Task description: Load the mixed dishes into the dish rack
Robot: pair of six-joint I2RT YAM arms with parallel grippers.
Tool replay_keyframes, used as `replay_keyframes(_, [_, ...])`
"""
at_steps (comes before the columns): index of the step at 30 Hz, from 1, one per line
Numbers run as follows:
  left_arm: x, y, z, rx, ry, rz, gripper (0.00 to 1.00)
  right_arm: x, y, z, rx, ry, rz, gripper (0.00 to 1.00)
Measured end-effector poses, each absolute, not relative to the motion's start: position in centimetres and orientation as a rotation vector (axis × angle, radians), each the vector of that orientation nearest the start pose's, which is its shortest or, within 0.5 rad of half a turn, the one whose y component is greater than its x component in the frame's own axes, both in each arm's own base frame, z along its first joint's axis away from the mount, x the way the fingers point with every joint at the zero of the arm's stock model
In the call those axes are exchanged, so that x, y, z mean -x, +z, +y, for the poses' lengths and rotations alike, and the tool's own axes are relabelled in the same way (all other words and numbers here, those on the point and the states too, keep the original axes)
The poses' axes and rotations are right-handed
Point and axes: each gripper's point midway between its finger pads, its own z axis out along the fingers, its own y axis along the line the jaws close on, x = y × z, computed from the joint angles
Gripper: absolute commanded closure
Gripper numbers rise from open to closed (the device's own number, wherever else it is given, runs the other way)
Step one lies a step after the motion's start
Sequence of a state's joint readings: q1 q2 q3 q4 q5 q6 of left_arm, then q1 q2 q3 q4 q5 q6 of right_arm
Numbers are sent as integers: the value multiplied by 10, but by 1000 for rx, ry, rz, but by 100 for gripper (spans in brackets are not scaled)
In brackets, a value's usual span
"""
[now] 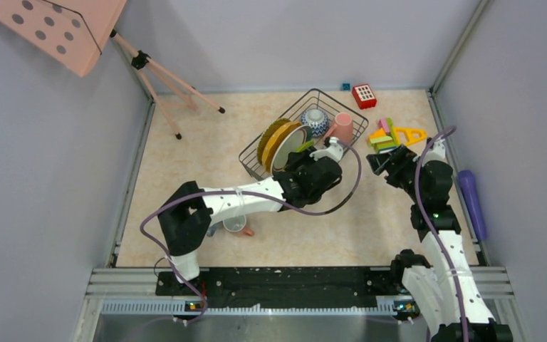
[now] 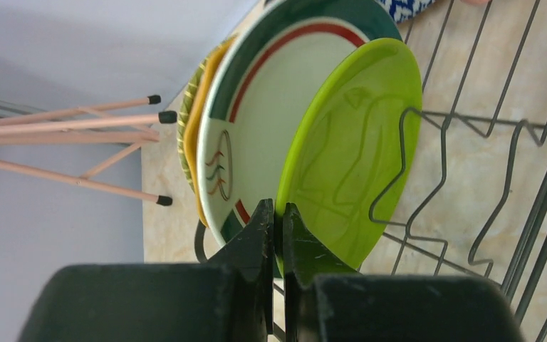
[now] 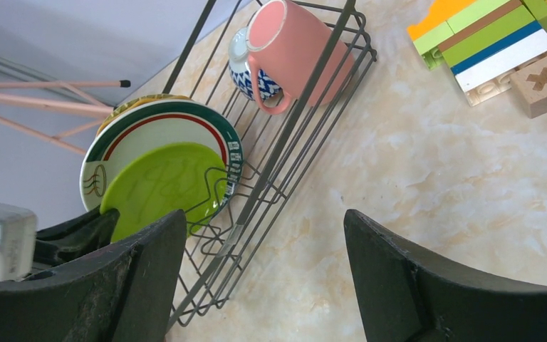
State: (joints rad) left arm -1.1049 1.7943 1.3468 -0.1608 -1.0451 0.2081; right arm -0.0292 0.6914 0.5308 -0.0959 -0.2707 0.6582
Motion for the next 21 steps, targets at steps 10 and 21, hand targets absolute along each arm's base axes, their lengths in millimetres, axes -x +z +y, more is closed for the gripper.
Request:
replay_keyframes(10, [-325,178,-308,-664,539,1858,32,-290,209,64,-441,692,1827,15])
replay_keyframes(21, [-304,228,-311,-571,235,1904,33,-288,209,70,-414,724,1838,16])
